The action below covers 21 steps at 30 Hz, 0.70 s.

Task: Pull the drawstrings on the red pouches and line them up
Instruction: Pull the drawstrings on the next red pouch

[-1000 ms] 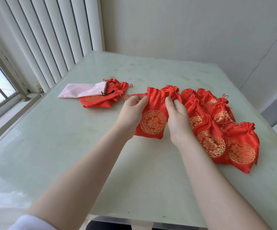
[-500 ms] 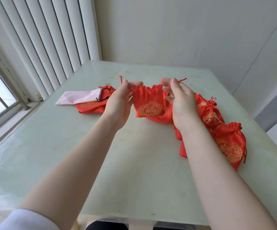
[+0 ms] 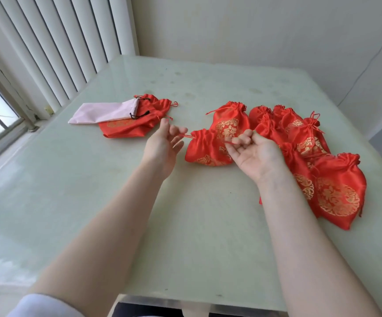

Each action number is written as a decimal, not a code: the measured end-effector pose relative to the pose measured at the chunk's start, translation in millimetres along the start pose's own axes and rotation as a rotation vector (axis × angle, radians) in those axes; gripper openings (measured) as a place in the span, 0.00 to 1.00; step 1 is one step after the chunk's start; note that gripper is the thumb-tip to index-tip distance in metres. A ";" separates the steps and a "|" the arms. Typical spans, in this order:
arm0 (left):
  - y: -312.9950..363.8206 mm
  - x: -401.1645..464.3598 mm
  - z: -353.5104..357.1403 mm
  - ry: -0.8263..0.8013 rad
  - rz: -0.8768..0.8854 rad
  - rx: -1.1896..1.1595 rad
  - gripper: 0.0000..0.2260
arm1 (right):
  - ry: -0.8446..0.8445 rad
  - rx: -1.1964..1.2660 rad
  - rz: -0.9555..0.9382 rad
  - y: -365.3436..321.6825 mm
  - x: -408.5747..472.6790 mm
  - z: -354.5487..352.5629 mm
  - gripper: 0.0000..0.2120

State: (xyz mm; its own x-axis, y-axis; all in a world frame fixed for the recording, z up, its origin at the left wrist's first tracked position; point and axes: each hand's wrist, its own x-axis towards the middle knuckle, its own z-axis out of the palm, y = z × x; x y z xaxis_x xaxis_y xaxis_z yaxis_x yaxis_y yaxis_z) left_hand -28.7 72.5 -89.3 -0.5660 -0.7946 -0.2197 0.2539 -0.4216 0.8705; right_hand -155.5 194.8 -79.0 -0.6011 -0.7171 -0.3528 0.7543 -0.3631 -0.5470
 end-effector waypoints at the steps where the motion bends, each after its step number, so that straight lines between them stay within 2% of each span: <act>1: 2.0 4.8 -3.8 0.038 0.002 0.022 0.19 | -0.007 -0.019 0.013 -3.3 0.5 -1.1 0.18; 5: 8.7 6.8 -8.1 -0.035 -0.140 -0.065 0.19 | 0.031 -0.097 0.040 -6.8 -2.2 -0.3 0.18; 8: 15.3 6.4 -9.4 -0.114 -0.252 -0.243 0.21 | 0.098 0.056 -0.001 -4.6 4.4 7.8 0.18; 10: 20.8 7.2 -10.0 -0.167 -0.196 -0.323 0.23 | 0.109 0.206 -0.031 -4.4 9.0 17.7 0.17; 13: 33.0 5.1 -1.6 -0.176 0.045 -0.379 0.22 | -0.015 0.267 -0.071 -1.2 7.2 41.5 0.16; 16: 44.7 -2.0 5.2 -0.214 0.180 -0.582 0.25 | -0.201 0.199 -0.093 -0.5 -3.7 56.9 0.16; 18: 45.1 -5.3 4.2 -0.232 0.117 -0.633 0.26 | -0.257 0.087 -0.012 -0.8 -8.3 52.9 0.16; 21: 32.7 -6.8 4.2 -0.163 -0.098 -0.368 0.25 | -0.225 -0.183 0.175 7.2 -10.1 33.8 0.15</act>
State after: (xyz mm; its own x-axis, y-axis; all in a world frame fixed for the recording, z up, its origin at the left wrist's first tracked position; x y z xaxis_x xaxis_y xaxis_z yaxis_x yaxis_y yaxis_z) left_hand -19.9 66.0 -57.5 -0.7110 -0.6757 -0.1949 0.4395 -0.6433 0.6269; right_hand -135.1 179.3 -53.7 -0.3782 -0.8796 -0.2884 0.7685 -0.1246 -0.6276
